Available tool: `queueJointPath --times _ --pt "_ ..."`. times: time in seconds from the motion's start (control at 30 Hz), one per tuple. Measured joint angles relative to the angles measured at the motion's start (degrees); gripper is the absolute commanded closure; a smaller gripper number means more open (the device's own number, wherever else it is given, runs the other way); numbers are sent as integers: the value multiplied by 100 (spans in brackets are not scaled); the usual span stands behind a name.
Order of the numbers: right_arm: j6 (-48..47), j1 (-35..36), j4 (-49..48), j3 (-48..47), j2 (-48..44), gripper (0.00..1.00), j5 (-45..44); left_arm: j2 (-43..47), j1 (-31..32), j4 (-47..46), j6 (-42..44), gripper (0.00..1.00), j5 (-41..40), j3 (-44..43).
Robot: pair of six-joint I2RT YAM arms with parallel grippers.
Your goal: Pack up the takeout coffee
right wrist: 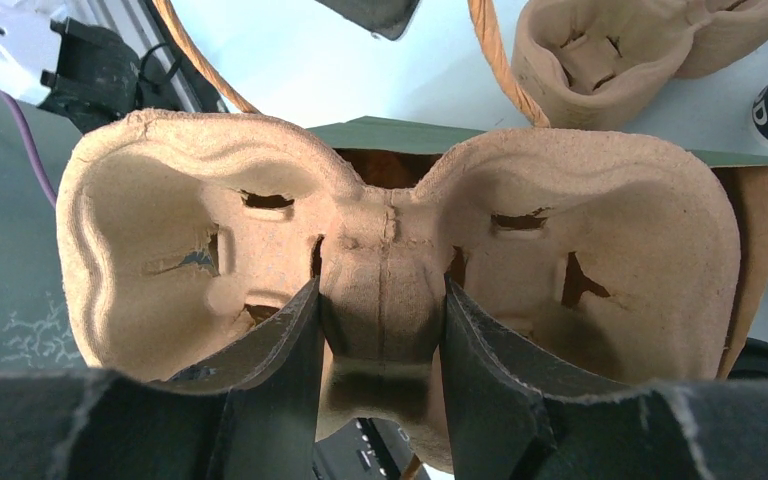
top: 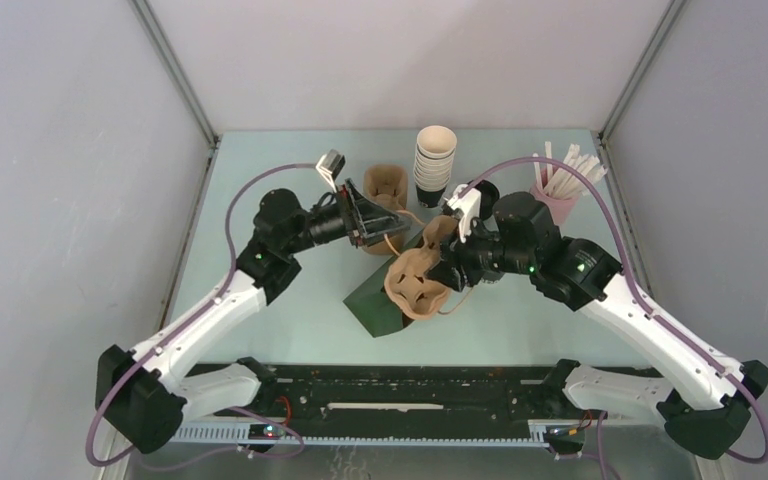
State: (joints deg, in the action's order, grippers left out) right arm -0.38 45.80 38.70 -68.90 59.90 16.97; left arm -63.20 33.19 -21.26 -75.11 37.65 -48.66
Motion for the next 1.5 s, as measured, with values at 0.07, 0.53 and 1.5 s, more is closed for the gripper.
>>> queueJointPath --times 0.07,0.53,1.5 --pt "101 4 -42 0 11 51 -26 74 0 627 455 33 -127 -264" --pt "632 -11 -251 2 11 48 -35 2498 22 5121 3161 19 -2837 -1091" --pt "693 -46 -332 28 55 46 -37 1775 3141 5866 645 11 -6030 -498"
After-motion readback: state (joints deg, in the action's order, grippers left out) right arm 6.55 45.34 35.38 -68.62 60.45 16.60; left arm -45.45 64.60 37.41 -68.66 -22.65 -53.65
